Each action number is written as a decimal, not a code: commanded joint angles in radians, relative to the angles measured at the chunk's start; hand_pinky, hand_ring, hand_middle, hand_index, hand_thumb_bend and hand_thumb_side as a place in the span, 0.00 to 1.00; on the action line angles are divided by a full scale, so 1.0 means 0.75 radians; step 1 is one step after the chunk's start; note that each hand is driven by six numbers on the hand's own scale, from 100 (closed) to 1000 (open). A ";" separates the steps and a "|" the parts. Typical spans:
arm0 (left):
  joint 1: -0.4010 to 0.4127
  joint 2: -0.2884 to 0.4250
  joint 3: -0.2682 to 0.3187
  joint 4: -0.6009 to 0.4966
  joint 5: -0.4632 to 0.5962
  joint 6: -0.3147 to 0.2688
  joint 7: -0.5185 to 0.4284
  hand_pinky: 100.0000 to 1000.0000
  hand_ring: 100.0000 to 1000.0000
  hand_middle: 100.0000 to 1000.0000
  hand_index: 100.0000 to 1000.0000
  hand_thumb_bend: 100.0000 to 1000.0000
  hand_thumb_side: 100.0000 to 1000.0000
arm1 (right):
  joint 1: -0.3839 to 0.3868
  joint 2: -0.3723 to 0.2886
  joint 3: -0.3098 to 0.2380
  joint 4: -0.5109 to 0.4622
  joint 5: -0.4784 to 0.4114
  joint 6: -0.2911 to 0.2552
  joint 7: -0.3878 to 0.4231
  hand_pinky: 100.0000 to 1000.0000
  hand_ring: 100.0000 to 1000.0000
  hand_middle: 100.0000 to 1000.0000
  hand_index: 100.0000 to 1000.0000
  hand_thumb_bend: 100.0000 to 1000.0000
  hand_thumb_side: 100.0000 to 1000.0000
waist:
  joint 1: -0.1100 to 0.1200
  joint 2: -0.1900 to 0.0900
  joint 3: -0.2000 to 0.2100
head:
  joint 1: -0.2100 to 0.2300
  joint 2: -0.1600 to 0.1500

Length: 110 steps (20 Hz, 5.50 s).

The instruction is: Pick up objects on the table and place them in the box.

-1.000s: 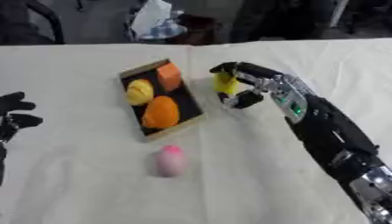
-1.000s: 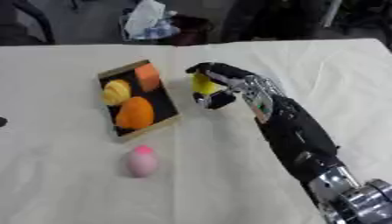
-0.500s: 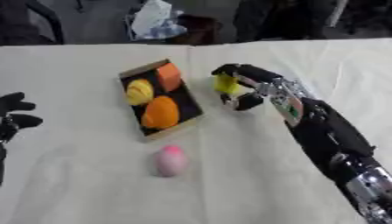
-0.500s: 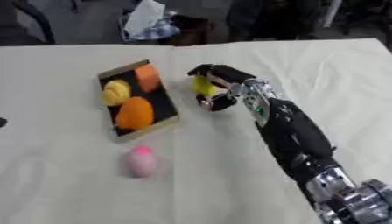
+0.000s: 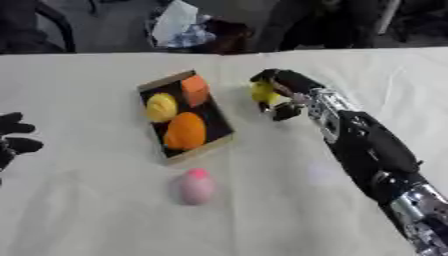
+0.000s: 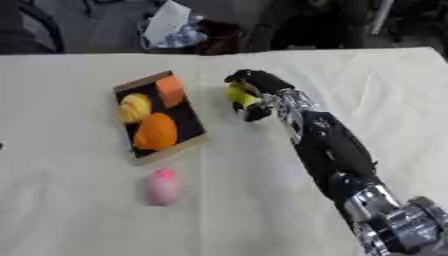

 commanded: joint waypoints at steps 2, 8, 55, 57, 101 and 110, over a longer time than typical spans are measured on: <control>-0.010 0.009 0.002 -0.012 -0.003 -0.002 -0.004 0.67 0.54 0.59 0.78 0.00 0.82 | -0.017 -0.001 -0.030 0.005 0.104 0.046 -0.063 0.67 0.70 0.59 0.73 0.07 0.00 | 0.020 -0.032 0.002 | -0.002 -0.023; -0.008 0.006 0.004 -0.012 -0.006 -0.002 -0.002 0.67 0.54 0.59 0.78 0.00 0.83 | -0.013 0.003 -0.073 -0.075 0.149 0.069 -0.203 0.51 0.51 0.36 0.51 0.07 0.00 | 0.018 -0.032 0.001 | -0.001 -0.022; -0.014 -0.004 -0.001 -0.016 0.003 -0.012 -0.037 0.70 0.54 0.60 0.78 0.00 0.82 | -0.066 0.195 0.218 -0.353 -0.465 -0.365 0.135 0.68 0.72 0.66 0.85 0.00 0.00 | 0.004 -0.033 0.032 | -0.026 -0.027; -0.012 -0.001 0.006 -0.016 0.000 -0.012 -0.032 0.70 0.54 0.60 0.78 0.00 0.82 | -0.073 0.165 0.245 -0.402 -0.506 -0.391 0.173 0.69 0.73 0.67 0.85 0.00 0.00 | 0.000 -0.034 0.024 | -0.016 -0.026; 0.006 0.024 0.082 -0.005 -0.059 -0.012 0.016 0.71 0.53 0.58 0.78 0.00 0.83 | 0.261 -0.056 0.645 -0.972 -0.484 -0.785 0.786 0.78 0.84 0.84 0.92 0.07 0.00 | -0.023 -0.043 -0.044 | 0.036 -0.006; 0.003 0.023 0.081 -0.005 -0.060 -0.015 0.011 0.71 0.53 0.58 0.78 0.00 0.83 | 0.294 -0.031 0.687 -0.956 -0.392 -0.789 0.803 0.78 0.84 0.84 0.89 0.04 0.00 | -0.020 -0.043 -0.042 | 0.034 -0.011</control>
